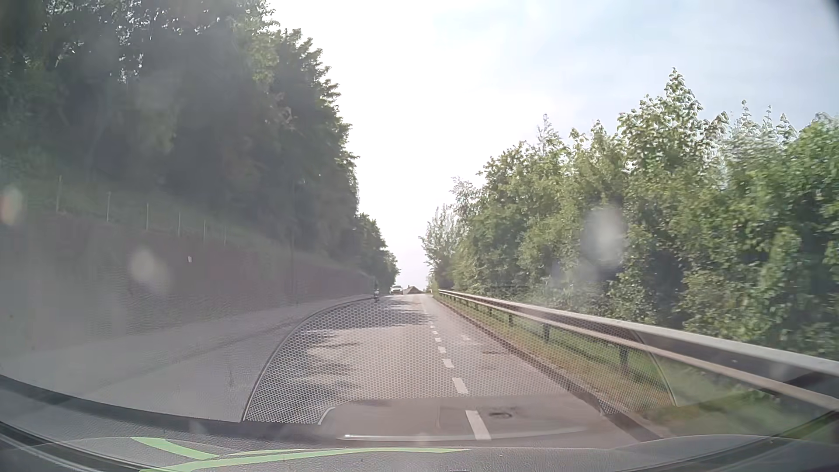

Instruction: Follow the waypoints while adhering to traffic rules and regulations

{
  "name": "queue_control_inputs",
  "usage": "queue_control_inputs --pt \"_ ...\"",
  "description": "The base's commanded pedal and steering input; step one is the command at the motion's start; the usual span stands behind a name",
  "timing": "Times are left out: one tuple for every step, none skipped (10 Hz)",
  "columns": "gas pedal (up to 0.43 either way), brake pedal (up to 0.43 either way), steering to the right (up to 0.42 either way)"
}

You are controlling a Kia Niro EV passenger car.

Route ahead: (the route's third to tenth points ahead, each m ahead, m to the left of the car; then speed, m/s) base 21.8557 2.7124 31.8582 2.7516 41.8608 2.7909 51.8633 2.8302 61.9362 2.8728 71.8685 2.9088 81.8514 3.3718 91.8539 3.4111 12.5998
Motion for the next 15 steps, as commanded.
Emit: queue_control_inputs --pt "0.169 0.0 -0.001" --pt "0.169 0.0 -0.001" --pt "0.169 0.0 -0.001" --pt "0.169 0.0 0.001" --pt "0.169 0.0 0.0" --pt "0.169 0.0 0.0" --pt "0.169 0.0 -0.001" --pt "0.169 0.0 -0.001" --pt "0.169 0.0 -0.001" --pt "0.169 0.0 -0.001" --pt "0.169 0.0 -0.001" --pt "0.169 0.0 -0.001" --pt "0.157 0.0 -0.001" --pt "0.157 0.0 -0.001" --pt "0.157 0.0 -0.001"
